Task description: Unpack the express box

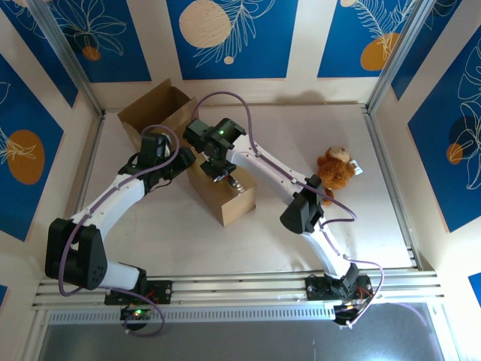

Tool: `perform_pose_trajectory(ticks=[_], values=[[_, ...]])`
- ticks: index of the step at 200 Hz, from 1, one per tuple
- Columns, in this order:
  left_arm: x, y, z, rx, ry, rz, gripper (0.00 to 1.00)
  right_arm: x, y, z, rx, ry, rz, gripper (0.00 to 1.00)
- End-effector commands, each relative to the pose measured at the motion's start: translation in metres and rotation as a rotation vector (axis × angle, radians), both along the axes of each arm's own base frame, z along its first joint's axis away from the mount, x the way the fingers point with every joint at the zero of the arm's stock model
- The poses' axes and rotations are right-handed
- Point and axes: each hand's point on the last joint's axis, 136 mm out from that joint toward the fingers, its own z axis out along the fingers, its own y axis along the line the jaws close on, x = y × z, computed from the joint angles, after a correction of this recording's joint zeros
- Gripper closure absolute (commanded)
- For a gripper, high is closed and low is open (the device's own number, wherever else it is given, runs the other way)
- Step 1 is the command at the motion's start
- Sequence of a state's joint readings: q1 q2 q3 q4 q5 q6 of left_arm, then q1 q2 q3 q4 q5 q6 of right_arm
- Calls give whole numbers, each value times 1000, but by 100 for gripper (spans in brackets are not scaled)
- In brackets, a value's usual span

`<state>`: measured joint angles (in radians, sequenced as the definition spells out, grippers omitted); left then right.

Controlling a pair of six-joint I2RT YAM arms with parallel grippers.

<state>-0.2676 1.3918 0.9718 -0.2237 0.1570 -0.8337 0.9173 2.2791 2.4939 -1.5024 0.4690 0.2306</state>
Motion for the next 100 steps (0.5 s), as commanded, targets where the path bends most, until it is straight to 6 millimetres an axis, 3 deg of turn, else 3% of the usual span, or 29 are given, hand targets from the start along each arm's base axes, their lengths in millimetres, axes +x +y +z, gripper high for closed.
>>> perform_pose_trajectory(ticks=[1, 100], values=[[-12, 14, -22, 26, 82, 37, 41, -37, -27, -16, -137, 174, 2, 100], [-13, 17, -23, 23, 81, 44, 41, -57, -42, -16, -179, 225, -19, 100]])
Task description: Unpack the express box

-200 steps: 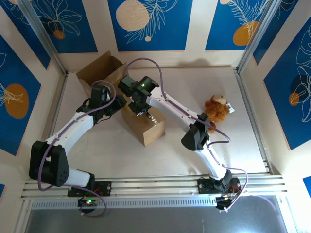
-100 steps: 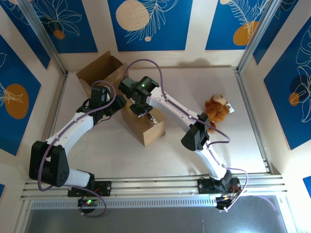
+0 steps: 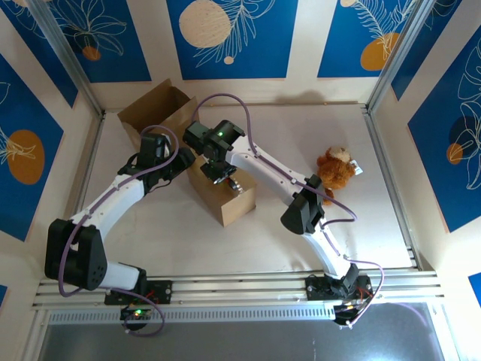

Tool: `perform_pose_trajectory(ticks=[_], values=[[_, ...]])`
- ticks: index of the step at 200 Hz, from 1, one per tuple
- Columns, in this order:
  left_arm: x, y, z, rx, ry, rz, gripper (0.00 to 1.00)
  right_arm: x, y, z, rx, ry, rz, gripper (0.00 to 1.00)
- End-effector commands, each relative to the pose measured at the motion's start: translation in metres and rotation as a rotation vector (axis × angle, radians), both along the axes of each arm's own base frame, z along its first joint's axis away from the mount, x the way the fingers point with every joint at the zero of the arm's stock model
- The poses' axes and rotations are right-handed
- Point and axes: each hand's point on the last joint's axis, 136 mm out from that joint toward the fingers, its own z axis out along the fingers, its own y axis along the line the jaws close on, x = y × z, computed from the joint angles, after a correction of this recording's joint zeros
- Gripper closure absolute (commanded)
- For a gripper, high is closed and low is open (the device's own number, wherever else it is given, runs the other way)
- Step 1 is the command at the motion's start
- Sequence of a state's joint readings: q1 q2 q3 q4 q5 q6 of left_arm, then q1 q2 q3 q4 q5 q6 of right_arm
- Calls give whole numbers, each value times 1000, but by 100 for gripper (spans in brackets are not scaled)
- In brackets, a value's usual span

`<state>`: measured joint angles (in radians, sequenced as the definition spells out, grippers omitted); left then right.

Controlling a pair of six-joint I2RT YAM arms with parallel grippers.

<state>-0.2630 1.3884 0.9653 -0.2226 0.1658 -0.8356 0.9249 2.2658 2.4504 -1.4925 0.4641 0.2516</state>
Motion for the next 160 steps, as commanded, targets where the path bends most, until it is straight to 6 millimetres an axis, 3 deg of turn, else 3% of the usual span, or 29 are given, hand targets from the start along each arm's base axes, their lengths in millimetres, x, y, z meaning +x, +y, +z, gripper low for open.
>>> perform_pose_trajectory(ticks=[1, 160], values=[[-12, 16, -22, 29, 78, 45, 41, -51, -41, -10, -170, 210, -8, 100], [-11, 17, -24, 23, 73, 51, 42, -70, -59, 0, -164, 286, -71, 100]])
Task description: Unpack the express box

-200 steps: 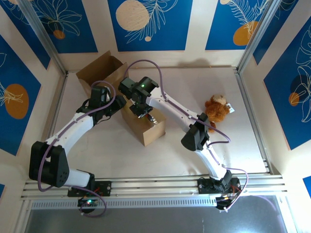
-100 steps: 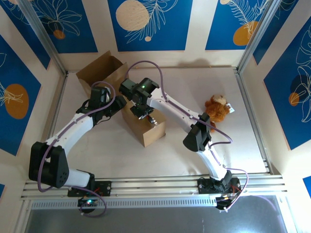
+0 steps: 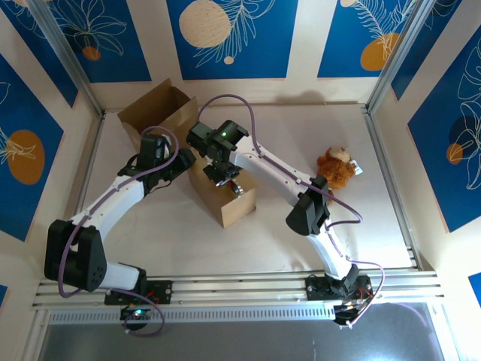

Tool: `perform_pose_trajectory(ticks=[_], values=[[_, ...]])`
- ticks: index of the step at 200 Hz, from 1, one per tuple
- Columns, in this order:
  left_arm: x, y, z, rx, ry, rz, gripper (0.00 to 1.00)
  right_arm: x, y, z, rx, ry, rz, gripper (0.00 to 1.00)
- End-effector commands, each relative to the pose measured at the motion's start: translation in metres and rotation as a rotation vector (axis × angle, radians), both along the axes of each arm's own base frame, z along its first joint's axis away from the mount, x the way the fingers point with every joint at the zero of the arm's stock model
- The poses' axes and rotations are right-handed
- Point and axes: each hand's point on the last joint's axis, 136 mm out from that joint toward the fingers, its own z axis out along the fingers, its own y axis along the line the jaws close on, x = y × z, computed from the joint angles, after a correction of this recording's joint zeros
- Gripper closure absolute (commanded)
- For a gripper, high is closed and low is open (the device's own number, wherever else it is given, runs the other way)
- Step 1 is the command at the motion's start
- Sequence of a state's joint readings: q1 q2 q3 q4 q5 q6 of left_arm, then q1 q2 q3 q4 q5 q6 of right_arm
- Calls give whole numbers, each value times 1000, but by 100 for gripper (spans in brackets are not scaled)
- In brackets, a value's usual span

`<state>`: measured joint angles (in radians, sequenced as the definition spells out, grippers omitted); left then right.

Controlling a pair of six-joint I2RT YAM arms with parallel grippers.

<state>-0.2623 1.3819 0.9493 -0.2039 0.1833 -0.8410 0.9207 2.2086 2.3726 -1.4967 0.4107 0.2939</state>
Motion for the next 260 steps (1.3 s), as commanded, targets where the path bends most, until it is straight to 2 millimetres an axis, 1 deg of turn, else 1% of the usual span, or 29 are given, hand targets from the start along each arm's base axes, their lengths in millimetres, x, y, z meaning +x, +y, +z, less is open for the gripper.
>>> perform_pose_trajectory(ticks=[1, 89, 187, 260], values=[[-10, 19, -24, 40, 77, 60, 42, -55, -51, -2, -183, 233, -28, 100], [-9, 20, -22, 46, 70, 59, 42, -82, -63, -4, -210, 300, -50, 100], [-7, 20, -25, 54, 71, 58, 42, -108, -79, 1, -214, 354, -88, 100], [-8, 21, -28, 63, 75, 59, 42, -132, -92, 6, -215, 389, -108, 100]])
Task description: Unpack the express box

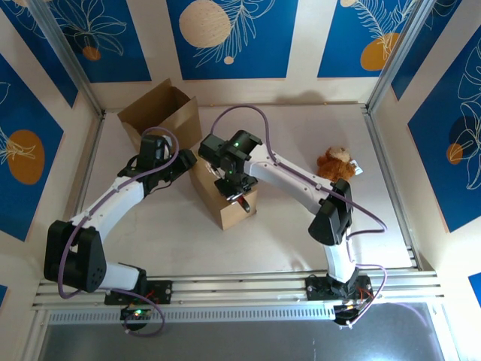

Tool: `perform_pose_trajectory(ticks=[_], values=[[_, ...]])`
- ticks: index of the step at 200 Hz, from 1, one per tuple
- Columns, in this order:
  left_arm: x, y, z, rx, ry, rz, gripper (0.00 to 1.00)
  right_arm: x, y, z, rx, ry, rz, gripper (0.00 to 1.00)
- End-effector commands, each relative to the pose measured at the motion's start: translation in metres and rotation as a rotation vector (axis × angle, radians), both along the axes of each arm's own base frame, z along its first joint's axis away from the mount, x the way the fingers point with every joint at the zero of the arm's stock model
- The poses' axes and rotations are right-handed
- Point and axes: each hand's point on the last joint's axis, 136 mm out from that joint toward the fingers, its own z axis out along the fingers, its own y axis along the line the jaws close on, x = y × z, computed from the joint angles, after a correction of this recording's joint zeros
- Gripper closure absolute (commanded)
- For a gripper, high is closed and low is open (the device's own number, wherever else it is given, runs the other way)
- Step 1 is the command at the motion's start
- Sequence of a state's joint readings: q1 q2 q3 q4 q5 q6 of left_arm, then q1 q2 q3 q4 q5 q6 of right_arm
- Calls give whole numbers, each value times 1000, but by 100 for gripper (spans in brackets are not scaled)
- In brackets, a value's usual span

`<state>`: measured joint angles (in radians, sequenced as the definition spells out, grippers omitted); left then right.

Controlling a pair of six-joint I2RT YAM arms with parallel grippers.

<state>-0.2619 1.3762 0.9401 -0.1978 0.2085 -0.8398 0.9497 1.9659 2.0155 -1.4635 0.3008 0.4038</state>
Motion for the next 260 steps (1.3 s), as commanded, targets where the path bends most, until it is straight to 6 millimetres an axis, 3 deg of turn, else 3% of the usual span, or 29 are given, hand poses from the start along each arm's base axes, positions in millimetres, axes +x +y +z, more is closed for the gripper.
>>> perform_pose_trajectory(ticks=[1, 106, 260], values=[[-5, 25, -28, 79, 73, 78, 42, -69, -58, 6, -223, 258, -24, 100], [-4, 25, -33, 84, 79, 78, 42, -100, -67, 6, -251, 282, -40, 100], [-5, 27, -34, 96, 79, 81, 43, -122, -107, 11, -286, 269, -133, 100]])
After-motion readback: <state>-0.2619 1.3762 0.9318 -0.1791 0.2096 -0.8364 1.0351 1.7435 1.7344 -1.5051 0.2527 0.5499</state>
